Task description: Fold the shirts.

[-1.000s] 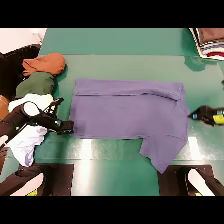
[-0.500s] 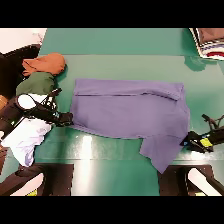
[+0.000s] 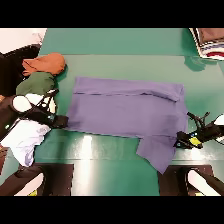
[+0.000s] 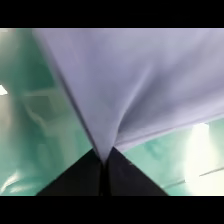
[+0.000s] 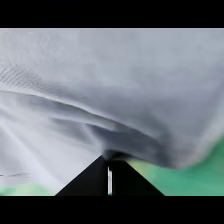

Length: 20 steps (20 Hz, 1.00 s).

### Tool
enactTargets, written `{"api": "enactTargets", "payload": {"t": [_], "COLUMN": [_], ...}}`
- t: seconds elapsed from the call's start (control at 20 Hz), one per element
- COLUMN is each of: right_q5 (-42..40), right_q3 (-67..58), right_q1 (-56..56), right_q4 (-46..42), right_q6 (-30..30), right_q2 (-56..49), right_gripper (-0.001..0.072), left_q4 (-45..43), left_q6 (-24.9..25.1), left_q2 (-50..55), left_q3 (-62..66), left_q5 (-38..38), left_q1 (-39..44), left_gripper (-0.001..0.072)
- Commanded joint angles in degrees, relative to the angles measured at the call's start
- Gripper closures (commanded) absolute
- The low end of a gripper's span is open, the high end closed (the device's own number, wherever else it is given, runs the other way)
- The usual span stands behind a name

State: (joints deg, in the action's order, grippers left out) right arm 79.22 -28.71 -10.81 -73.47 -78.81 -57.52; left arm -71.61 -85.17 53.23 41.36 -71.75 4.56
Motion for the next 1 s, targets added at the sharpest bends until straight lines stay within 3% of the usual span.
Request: {"api": "enactTargets", "payload": {"t": [0.0,0.15,0.3,0.55,0.7,0.95], "right_q5": [11.2,13.7,11.6,1.0,-4.9,-6.2], "right_q3": [-2.8,-9.6,-16.5,-29.4,-38.4,-53.1], "right_q1": [1.2,1.2,1.7,10.5,13.0,13.1], "right_q4": [-3.4,-4.1,-2.6,-2.8,-2.7,-2.6], "right_q6": [-0.8,-3.8,-4.1,-3.8,-3.8,-3.3], "right_q2": [9.0,16.6,15.3,-0.8,-12.7,-28.8], "right_gripper": [0.0698,0.0699,0.07,0.07,0.0699,0.0697], "left_q4": [-5.3,-1.6,0.7,0.6,0.3,0.0], "left_q6": [-1.9,-3.1,-3.1,-2.5,-1.4,-1.4], "left_q2": [-8.5,-13.4,-11.9,3.5,15.2,27.8], "left_q3": [0.0,0.1,0.2,7.9,16.0,24.8], "left_q5": [-10.0,-12.4,-4.6,8.0,11.6,19.9], "left_q1": [-0.1,-0.1,-0.1,-0.1,-0.1,-0.1], "left_gripper": [0.0685,0.0685,0.0685,0.0684,0.0684,0.0683]}}
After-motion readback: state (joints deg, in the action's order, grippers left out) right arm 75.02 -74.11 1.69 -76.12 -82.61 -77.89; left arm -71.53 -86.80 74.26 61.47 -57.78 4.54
